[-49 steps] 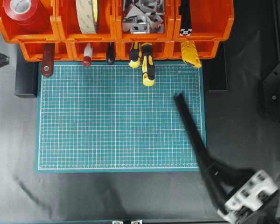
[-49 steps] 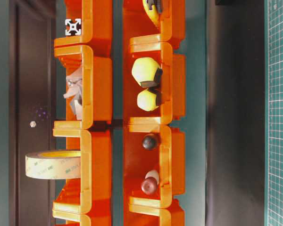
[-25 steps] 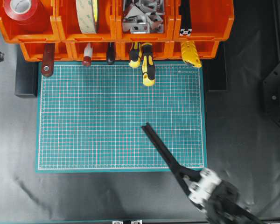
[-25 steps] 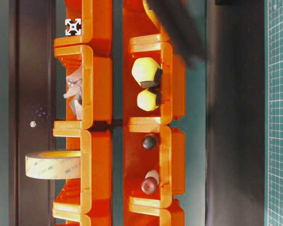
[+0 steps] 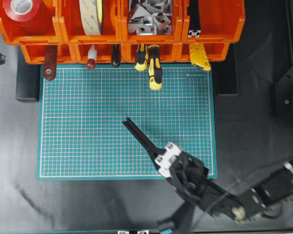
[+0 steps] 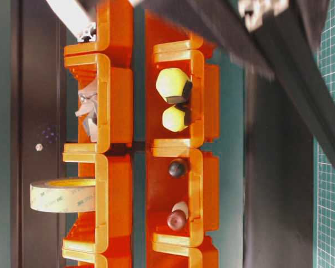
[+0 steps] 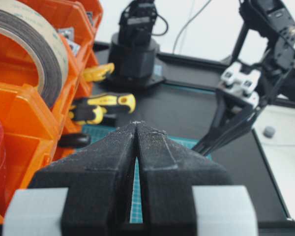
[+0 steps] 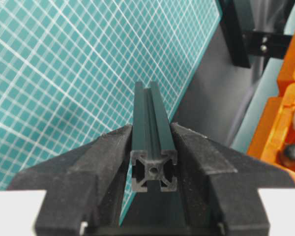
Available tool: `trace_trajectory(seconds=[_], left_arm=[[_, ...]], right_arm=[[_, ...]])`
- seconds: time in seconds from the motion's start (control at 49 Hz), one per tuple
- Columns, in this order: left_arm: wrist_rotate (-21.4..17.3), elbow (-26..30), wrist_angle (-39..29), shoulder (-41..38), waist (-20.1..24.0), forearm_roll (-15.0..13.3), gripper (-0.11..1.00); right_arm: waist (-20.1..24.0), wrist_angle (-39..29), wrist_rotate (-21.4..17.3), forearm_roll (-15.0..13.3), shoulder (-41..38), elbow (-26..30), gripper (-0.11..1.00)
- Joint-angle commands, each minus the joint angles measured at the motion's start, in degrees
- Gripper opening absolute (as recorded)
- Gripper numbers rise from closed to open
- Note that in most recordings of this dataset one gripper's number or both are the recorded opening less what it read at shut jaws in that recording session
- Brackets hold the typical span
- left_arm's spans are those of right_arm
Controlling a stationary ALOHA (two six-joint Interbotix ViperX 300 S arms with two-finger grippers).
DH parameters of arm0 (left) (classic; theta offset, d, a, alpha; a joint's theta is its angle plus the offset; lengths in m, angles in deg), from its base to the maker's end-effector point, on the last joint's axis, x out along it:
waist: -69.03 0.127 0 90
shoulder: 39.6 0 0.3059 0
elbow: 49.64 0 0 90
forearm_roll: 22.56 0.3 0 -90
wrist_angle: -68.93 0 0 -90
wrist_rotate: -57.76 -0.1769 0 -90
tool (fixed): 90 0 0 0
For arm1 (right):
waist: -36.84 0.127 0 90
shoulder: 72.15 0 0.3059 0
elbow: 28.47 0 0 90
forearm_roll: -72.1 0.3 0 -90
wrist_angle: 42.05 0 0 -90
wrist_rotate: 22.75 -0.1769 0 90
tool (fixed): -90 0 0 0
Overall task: Pick frame from container rack with right arm.
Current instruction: 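Carry the bar over the cutting mat and lower it with the right gripper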
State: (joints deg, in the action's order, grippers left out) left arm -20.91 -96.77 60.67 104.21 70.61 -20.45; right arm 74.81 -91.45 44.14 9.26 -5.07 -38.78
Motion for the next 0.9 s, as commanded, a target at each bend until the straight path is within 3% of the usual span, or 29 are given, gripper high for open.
trace_trajectory(seconds=[0.0,0.49,0.877], left_arm=[[0.18,1.93,0.26,-0.79,0.18,0.18,0.00],[0.18,1.93,-0.79,-0.79,0.35,0.18,0.00],[0.26,1.93,-0.26,-0.62,0.35,0.18,0.00]], right_arm=[[-1.23,1.67,0.09,-0.79,0.62,0.53,0.26],[-7.38,6.77,1.67,-0.79,-3.43,1.58,0.26],[-8.35,8.79,1.14,-0.70,-3.87,1.49,0.26]])
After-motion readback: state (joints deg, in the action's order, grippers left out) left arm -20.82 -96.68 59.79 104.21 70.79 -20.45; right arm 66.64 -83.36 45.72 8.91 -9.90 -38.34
